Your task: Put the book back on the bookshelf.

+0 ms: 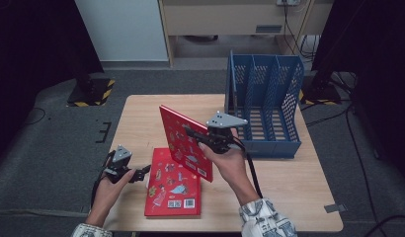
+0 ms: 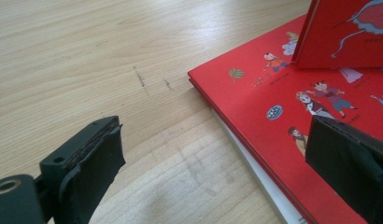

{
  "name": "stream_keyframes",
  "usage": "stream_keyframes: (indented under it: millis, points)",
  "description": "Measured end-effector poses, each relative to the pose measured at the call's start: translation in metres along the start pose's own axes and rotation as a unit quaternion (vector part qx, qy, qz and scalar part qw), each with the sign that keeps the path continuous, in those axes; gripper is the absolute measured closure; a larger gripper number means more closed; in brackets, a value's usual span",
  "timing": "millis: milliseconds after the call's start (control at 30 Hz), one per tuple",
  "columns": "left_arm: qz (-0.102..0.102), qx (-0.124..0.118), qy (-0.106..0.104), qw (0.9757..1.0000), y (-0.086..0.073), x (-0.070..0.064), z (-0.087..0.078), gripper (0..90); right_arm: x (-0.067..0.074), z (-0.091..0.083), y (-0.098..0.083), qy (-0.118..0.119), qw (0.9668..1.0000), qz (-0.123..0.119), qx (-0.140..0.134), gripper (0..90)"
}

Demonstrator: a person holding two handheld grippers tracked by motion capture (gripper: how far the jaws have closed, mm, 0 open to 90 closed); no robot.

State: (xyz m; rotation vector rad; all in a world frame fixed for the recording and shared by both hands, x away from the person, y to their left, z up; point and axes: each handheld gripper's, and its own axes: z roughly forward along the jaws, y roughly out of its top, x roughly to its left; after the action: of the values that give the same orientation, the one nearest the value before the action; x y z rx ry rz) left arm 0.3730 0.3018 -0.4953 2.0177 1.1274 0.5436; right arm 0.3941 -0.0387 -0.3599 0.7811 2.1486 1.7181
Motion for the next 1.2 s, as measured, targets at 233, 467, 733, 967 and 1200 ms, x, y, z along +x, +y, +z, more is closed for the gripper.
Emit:
stream_keyframes:
  millis: [233,467,733,967,1200]
  points:
    - [0.002,0.006,0.005,1.0,-0.002,0.0,0.002,3.6,-0.003,-0.003,0.0,-0.006,1.0,0.002,-0.002,79.8]
    - [0.003,0.01,0.005,0.9999,-0.003,0.0,0.002,3.6,-0.006,-0.009,0.0,-0.012,0.9999,0.004,-0.005,79.8]
    - [0.005,0.017,0.007,0.9998,-0.005,0.0,0.004,3.5,-0.009,-0.021,0.0,-0.02,0.9997,0.007,-0.01,79.7]
    - [0.006,0.021,0.009,0.9997,-0.006,0.0,0.005,3.6,-0.013,-0.029,-0.002,-0.026,0.9996,0.008,-0.011,79.8]
    - [0.004,0.022,0.011,0.9997,-0.006,0.001,0.004,3.6,-0.017,-0.038,-0.006,-0.033,0.9993,0.013,-0.014,79.8]
